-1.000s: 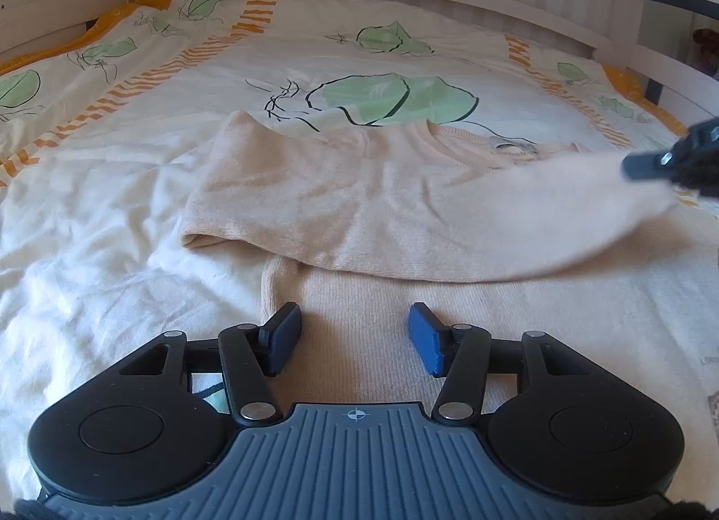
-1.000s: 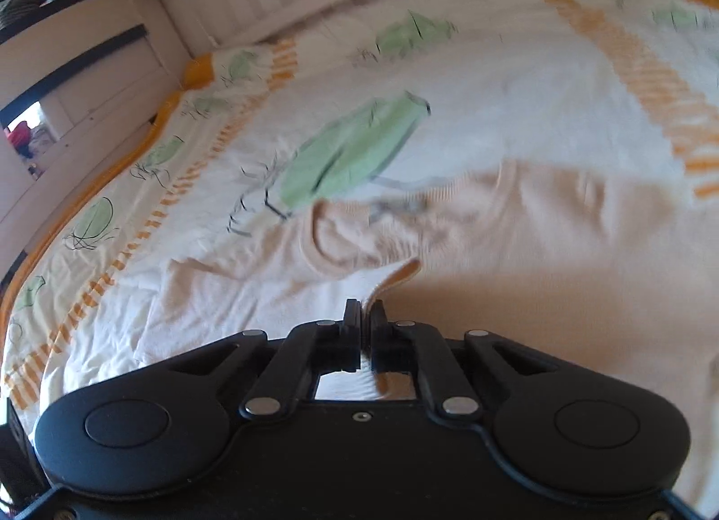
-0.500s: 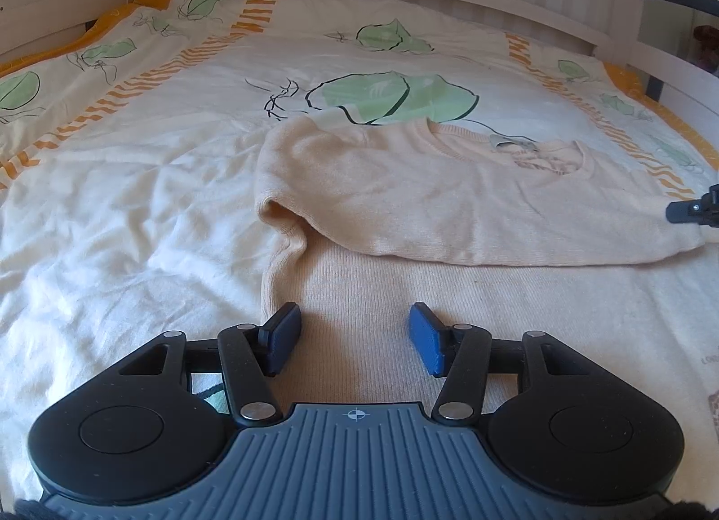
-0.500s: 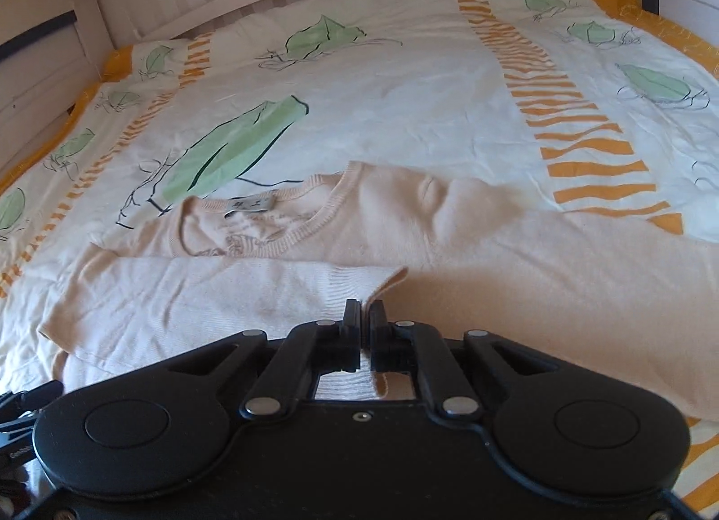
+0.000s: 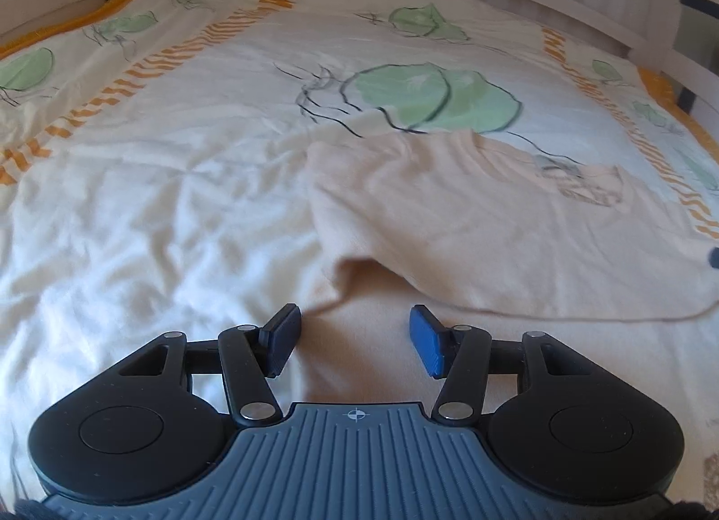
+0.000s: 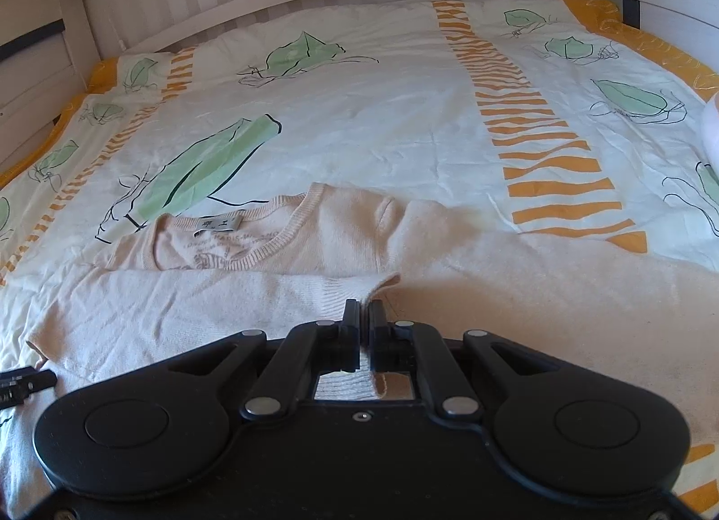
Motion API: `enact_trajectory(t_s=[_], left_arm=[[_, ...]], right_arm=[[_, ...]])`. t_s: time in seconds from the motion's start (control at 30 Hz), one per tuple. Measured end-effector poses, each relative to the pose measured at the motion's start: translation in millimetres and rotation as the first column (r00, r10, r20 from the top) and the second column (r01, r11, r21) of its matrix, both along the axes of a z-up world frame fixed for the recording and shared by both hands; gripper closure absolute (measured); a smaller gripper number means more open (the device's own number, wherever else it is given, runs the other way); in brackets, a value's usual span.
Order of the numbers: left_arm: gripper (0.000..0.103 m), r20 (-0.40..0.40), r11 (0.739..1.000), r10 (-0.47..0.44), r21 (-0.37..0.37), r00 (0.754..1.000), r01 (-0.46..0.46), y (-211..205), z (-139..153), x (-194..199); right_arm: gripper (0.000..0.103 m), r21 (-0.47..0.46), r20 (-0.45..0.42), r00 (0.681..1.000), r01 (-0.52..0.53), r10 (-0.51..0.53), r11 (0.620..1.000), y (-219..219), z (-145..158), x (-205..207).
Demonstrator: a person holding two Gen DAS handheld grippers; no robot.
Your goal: Fold small clothes
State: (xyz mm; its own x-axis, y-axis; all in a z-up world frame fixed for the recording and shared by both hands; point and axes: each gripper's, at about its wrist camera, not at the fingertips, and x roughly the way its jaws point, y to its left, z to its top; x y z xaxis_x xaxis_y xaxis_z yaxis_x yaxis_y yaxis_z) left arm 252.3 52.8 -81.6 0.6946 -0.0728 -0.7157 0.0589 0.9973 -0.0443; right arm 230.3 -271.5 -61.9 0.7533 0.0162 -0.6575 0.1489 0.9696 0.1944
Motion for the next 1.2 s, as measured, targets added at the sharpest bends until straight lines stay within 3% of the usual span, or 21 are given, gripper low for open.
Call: enact_trajectory(t_s=[0.07, 0.13, 0.2, 0.3, 0.33, 0.4, 0.5, 0.57, 0.67, 0.87, 0.93, 1.07, 1.13, 1.2], left_arm=[[0.051, -0.005, 0.996, 0.074, 0.043, 0.997, -0.073, 9.5, -0.9, 10.6], [0.047, -0.022, 0.992, 0.126, 0.005, 0.992, -0.126, 26.2, -3.3, 19.5], [0.046, -0.044, 0.990, 0.126, -0.063, 0.991, -0.129, 39.7, -4.7, 24.9], [0.046, -0.047, 0.993, 0.101, -0.060, 0.994, -0.104, 42.0, -2.5, 25.0], [0.046, -0.045, 0.993, 0.098, -0.064, 0.994, -0.101, 43.2, -2.0, 23.7], [0.046, -0.048, 0.991, 0.100, -0.079, 0.994, -0.104, 47.9, -1.2, 20.6], [0.046, -0.052, 0.987, 0.133, -0.079, 0.990, -0.137, 55.1, 2.8, 13.3], [0.048, -0.048, 0.980, 0.198, -0.008, 0.979, -0.199, 57.2, 7.8, 7.4], [0.047, -0.003, 0.977, 0.211, -0.022, 0.978, -0.211, 58.8, 22.9, -1.3], [0.047, 0.056, 0.993, 0.111, -0.036, 0.992, -0.109, 31.6, 42.1, 12.8], [0.047, 0.044, 0.996, 0.089, -0.026, 0.995, -0.088, 24.5, 36.9, 22.0], [0.044, -0.062, 0.993, 0.119, -0.009, 0.991, -0.119, 29.3, 6.3, 35.3], [0.038, -0.047, 0.994, 0.105, -0.037, 0.993, -0.107, 37.4, -2.5, 33.2], [0.037, -0.033, 0.996, 0.085, -0.018, 0.996, -0.085, 37.5, -3.0, 30.9]], right_arm=[[0.089, -0.001, -0.002, 1.000, -0.002, 0.002, 1.000, -1.0, -0.8, 0.5], [0.086, -0.008, -0.003, 1.000, 0.003, -0.003, 1.000, -2.0, -2.0, -0.1], [0.085, -0.011, -0.006, 1.000, 0.012, -0.012, 1.000, -3.5, -4.2, -1.3], [0.084, -0.017, -0.013, 0.999, 0.040, -0.040, 0.999, -7.0, -7.5, -4.4], [0.080, -0.023, -0.012, 0.999, 0.049, -0.050, 0.999, -7.6, -7.4, -6.4], [0.056, -0.023, 0.009, 0.998, 0.059, -0.058, 0.998, -8.3, -4.4, -13.0], [0.044, -0.039, 0.045, 0.998, 0.043, -0.041, 0.998, -1.5, 2.8, -23.1], [0.041, -0.051, 0.061, 0.998, 0.022, -0.019, 0.998, 6.1, 5.5, -28.6], [0.021, -0.033, 0.076, 0.997, -0.025, 0.028, 0.999, 20.5, 4.8, -35.9], [0.017, -0.047, 0.073, 0.991, -0.113, 0.116, 0.992, 59.1, -9.3, -42.5], [0.016, -0.038, 0.059, 0.990, -0.125, 0.127, 0.992, 64.6, -16.6, -41.8], [0.011, -0.049, 0.029, 0.992, -0.121, 0.123, 0.991, 66.8, -40.4, -45.2], [0.005, -0.070, 0.065, 0.987, -0.145, 0.150, 0.987, 69.7, -47.1, -50.9], [0.001, -0.093, 0.046, 0.986, -0.156, 0.160, 0.983, 74.2, -44.9, -48.0]])
